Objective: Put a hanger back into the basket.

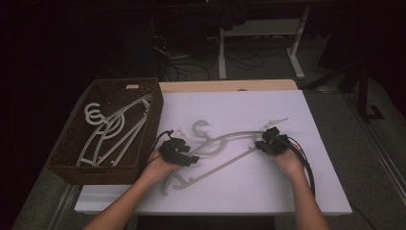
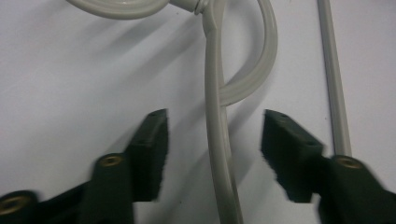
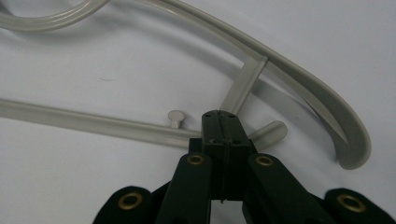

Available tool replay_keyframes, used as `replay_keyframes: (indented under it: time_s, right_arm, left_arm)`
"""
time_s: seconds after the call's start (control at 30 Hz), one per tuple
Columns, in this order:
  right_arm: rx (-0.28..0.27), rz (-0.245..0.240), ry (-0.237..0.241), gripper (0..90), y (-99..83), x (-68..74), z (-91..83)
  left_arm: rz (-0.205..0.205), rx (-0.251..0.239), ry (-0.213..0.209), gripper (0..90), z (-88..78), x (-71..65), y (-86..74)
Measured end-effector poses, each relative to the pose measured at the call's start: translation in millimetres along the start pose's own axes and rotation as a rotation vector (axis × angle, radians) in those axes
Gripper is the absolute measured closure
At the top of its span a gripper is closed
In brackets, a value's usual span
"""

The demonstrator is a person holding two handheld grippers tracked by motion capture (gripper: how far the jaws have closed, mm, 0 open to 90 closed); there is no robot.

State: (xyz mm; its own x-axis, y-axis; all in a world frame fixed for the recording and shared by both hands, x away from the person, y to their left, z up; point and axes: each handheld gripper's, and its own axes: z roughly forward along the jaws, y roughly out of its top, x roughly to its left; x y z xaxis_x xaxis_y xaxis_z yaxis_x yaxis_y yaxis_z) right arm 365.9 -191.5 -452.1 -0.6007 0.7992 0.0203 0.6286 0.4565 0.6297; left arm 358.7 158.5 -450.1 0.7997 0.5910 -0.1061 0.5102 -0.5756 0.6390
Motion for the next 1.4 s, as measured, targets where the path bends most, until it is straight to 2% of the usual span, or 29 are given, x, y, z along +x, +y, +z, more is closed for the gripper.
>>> replay_keyframes:
  time_s: [0.1, 0.4, 0.53, 0.73, 0.87, 0.9, 0.93, 1.0, 1.2, 1.4]
  right_arm:
    - [0.002, -0.001, -0.002, 89.5, -0.1, 0.3, 0.1]
    - [0.001, 0.004, 0.004, 89.5, -0.6, -0.4, 0.2]
    - [0.002, 0.003, 0.002, 89.5, -0.5, -0.1, 0.2]
    - [-0.006, 0.005, 0.005, 89.3, -0.5, -0.7, -2.1]
    - [-0.028, 0.019, 0.016, 79.0, -0.9, -0.5, -11.9]
    - [-0.049, 0.029, 0.025, 71.6, -2.8, 0.5, -20.6]
    - [-0.049, 0.029, 0.025, 71.6, -2.8, 0.5, -20.6]
    - [-0.053, 0.027, 0.026, 63.7, -6.4, 2.4, -27.5]
    - [-0.080, 0.048, 0.038, 40.3, -19.5, 7.1, -42.3]
    - [-0.113, 0.021, 0.055, 27.4, -32.7, 12.8, -51.2]
  left_arm:
    - [0.004, 0.011, -0.001, 55.9, 1.9, -0.2, 1.3]
    - [-0.011, 0.026, 0.017, 72.0, 4.7, 0.6, 5.6]
    - [-0.003, 0.042, 0.023, 79.7, 5.7, -2.1, 7.3]
    - [-0.045, 0.045, 0.059, 81.5, 6.3, -5.3, 9.0]
    - [-0.059, 0.042, 0.066, 81.8, 6.9, -3.3, 10.8]
    - [-0.067, 0.041, 0.064, 81.8, 7.1, -2.7, 11.3]
    - [-0.075, 0.039, 0.060, 81.8, 7.1, -1.9, 12.1]
    - [-0.081, 0.037, 0.061, 81.8, 4.8, -1.9, 14.9]
    - [-0.097, 0.022, 0.083, 81.9, -7.0, -0.9, 26.6]
    - [-0.112, -0.011, 0.088, 82.0, -25.0, 0.3, 43.7]
